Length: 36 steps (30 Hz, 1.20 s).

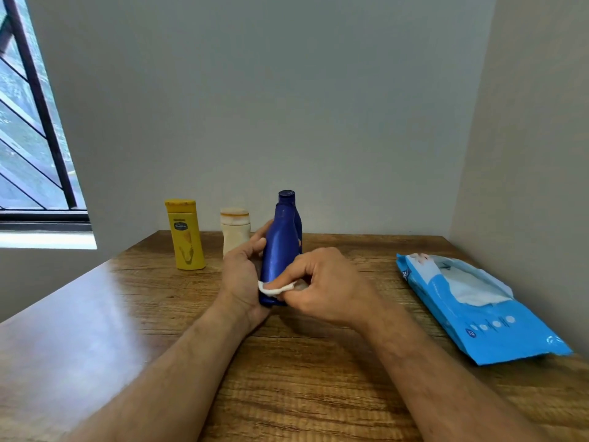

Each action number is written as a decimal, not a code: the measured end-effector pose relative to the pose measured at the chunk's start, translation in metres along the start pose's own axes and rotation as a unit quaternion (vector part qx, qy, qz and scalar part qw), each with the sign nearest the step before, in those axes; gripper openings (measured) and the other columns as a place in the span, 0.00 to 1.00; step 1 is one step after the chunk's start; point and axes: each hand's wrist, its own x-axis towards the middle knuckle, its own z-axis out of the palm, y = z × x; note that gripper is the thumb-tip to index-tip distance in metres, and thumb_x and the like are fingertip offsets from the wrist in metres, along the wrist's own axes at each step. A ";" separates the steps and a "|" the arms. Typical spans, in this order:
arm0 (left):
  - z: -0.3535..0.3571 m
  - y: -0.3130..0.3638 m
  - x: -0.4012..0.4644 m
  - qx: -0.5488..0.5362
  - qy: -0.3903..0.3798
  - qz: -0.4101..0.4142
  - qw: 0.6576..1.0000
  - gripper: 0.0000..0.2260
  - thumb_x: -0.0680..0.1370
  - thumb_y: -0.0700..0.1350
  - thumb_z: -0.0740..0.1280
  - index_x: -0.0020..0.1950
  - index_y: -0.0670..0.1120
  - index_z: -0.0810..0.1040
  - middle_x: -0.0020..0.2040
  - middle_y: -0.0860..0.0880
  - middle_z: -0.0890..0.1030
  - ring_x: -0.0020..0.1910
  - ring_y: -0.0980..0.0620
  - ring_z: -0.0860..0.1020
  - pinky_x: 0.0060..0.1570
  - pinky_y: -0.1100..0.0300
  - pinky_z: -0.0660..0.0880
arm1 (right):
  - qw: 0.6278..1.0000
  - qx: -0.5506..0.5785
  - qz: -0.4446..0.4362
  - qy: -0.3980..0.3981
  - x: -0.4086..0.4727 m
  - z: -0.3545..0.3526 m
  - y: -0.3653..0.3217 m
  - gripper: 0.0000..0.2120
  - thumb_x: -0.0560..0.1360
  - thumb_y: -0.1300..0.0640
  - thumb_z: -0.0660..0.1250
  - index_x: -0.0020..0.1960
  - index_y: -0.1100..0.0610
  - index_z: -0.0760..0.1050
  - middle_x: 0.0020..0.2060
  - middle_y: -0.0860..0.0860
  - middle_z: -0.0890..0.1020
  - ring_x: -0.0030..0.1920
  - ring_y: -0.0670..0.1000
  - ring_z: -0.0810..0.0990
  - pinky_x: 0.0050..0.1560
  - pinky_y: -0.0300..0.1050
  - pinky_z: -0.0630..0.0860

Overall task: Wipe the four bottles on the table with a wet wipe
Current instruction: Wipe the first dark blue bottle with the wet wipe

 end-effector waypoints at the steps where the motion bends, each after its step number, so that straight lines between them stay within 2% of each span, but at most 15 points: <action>1: -0.001 0.000 0.000 -0.001 -0.002 0.002 1.000 0.17 0.80 0.41 0.56 0.61 0.45 0.82 0.52 0.39 0.86 0.46 0.41 0.85 0.60 0.41 0.77 | 1.000 -0.005 -0.002 0.005 0.000 -0.001 0.000 0.11 0.72 0.58 0.73 0.50 0.45 0.87 0.37 0.38 0.83 0.40 0.40 0.80 0.43 0.31 0.71; 4: -0.001 -0.003 -0.003 0.031 -0.023 0.002 0.999 0.19 0.82 0.41 0.53 0.63 0.46 0.81 0.56 0.42 0.86 0.54 0.42 0.83 0.61 0.43 0.77 | 0.997 -0.046 -0.001 0.065 0.000 -0.006 -0.001 0.12 0.76 0.55 0.71 0.57 0.43 0.84 0.46 0.42 0.83 0.41 0.41 0.79 0.44 0.32 0.73; 7: -0.001 -0.010 -0.007 0.083 -0.056 0.009 0.995 0.19 0.85 0.38 0.50 0.54 0.45 0.82 0.46 0.48 0.88 0.40 0.50 0.86 0.40 0.51 0.83 | 0.988 -0.034 0.014 0.152 0.000 -0.009 -0.002 0.12 0.79 0.51 0.69 0.62 0.44 0.81 0.49 0.46 0.80 0.46 0.43 0.78 0.49 0.39 0.80; 9: 0.000 -0.012 -0.010 0.107 -0.054 0.008 0.993 0.19 0.85 0.38 0.49 0.52 0.46 0.81 0.42 0.50 0.88 0.36 0.51 0.85 0.34 0.51 0.82 | 0.981 -0.043 0.020 0.188 -0.001 -0.011 -0.003 0.13 0.79 0.50 0.67 0.63 0.44 0.80 0.50 0.46 0.79 0.47 0.43 0.77 0.51 0.37 0.78; 11: -0.001 -0.010 -0.009 0.107 -0.060 0.000 0.992 0.21 0.84 0.41 0.48 0.56 0.46 0.82 0.47 0.48 0.88 0.38 0.51 0.85 0.38 0.50 0.81 | 0.987 -0.028 0.020 0.160 -0.002 -0.013 -0.003 0.13 0.79 0.52 0.68 0.63 0.44 0.80 0.50 0.45 0.78 0.47 0.43 0.77 0.52 0.36 0.78; 13: -0.003 -0.008 -0.006 0.070 -0.049 -0.008 0.996 0.23 0.82 0.42 0.48 0.61 0.46 0.82 0.55 0.43 0.86 0.46 0.48 0.85 0.48 0.49 0.81 | 0.996 -0.018 0.011 0.085 -0.002 -0.011 -0.004 0.13 0.78 0.54 0.69 0.61 0.43 0.82 0.48 0.43 0.79 0.45 0.42 0.78 0.49 0.37 0.78; 15: -0.005 -0.007 -0.002 0.026 -0.026 -0.009 0.999 0.24 0.81 0.43 0.48 0.65 0.45 0.81 0.59 0.39 0.84 0.56 0.42 0.83 0.61 0.45 0.78 | 0.999 -0.028 0.010 0.025 -0.001 -0.007 -0.005 0.12 0.76 0.55 0.71 0.57 0.43 0.84 0.42 0.39 0.80 0.41 0.40 0.78 0.43 0.32 0.72; 17: -0.005 -0.005 0.000 -0.001 -0.011 -0.004 1.000 0.23 0.81 0.44 0.49 0.64 0.45 0.82 0.60 0.38 0.84 0.58 0.39 0.81 0.66 0.41 0.74 | 1.000 -0.004 0.016 -0.011 -0.001 -0.004 -0.007 0.11 0.74 0.58 0.73 0.53 0.45 0.86 0.36 0.37 0.81 0.39 0.37 0.79 0.42 0.30 0.70; 20: -0.005 -0.004 -0.001 0.006 -0.019 -0.002 1.000 0.19 0.80 0.49 0.57 0.55 0.43 0.86 0.55 0.37 0.84 0.52 0.40 0.81 0.63 0.42 0.74 | 1.000 0.017 0.013 -0.022 -0.003 -0.005 -0.007 0.12 0.72 0.61 0.72 0.51 0.48 0.87 0.37 0.37 0.83 0.41 0.37 0.80 0.47 0.32 0.72; 23: -0.002 -0.003 -0.006 0.035 -0.035 -0.009 0.999 0.19 0.78 0.54 0.63 0.48 0.43 0.88 0.50 0.38 0.84 0.49 0.42 0.82 0.61 0.45 0.75 | 0.999 0.007 0.009 0.053 -0.002 -0.007 -0.007 0.12 0.74 0.59 0.71 0.53 0.46 0.86 0.43 0.41 0.85 0.40 0.39 0.80 0.43 0.30 0.73; 26: 0.003 -0.004 -0.007 0.053 -0.044 -0.005 0.998 0.19 0.80 0.53 0.62 0.42 0.46 0.89 0.44 0.42 0.85 0.40 0.46 0.82 0.45 0.51 0.78 | 0.987 0.025 0.011 0.161 -0.002 -0.014 -0.006 0.09 0.78 0.54 0.70 0.56 0.45 0.84 0.46 0.45 0.82 0.40 0.44 0.81 0.42 0.34 0.80; 28: 0.004 -0.006 -0.008 0.067 -0.039 -0.013 0.997 0.21 0.82 0.52 0.60 0.40 0.47 0.89 0.41 0.43 0.85 0.36 0.48 0.82 0.38 0.54 0.78 | 0.979 0.080 0.016 0.186 -0.002 -0.018 -0.002 0.08 0.78 0.55 0.71 0.55 0.47 0.84 0.45 0.47 0.81 0.38 0.46 0.82 0.40 0.35 0.80; 30: 0.005 -0.004 -0.010 0.072 -0.016 -0.021 0.997 0.19 0.83 0.52 0.60 0.46 0.44 0.88 0.44 0.42 0.86 0.38 0.46 0.83 0.42 0.52 0.79 | 0.983 0.105 0.026 0.145 -0.003 -0.018 0.000 0.06 0.76 0.54 0.74 0.52 0.47 0.86 0.42 0.45 0.83 0.37 0.46 0.83 0.40 0.39 0.82; 32: 0.005 0.000 -0.011 0.071 0.013 -0.025 0.997 0.18 0.83 0.53 0.61 0.56 0.41 0.83 0.47 0.40 0.86 0.42 0.44 0.84 0.51 0.47 0.79 | 0.995 0.067 0.026 0.072 -0.003 -0.016 0.002 0.05 0.74 0.55 0.75 0.48 0.48 0.87 0.37 0.44 0.85 0.35 0.45 0.81 0.38 0.38 0.79; 36: 0.005 0.003 -0.010 0.082 0.059 -0.015 0.995 0.16 0.84 0.53 0.59 0.54 0.41 0.79 0.41 0.40 0.86 0.42 0.43 0.83 0.53 0.44 0.79 | 1.000 0.027 0.015 0.001 -0.003 -0.011 0.001 0.09 0.70 0.61 0.73 0.46 0.50 0.87 0.38 0.44 0.87 0.41 0.46 0.84 0.43 0.41 0.82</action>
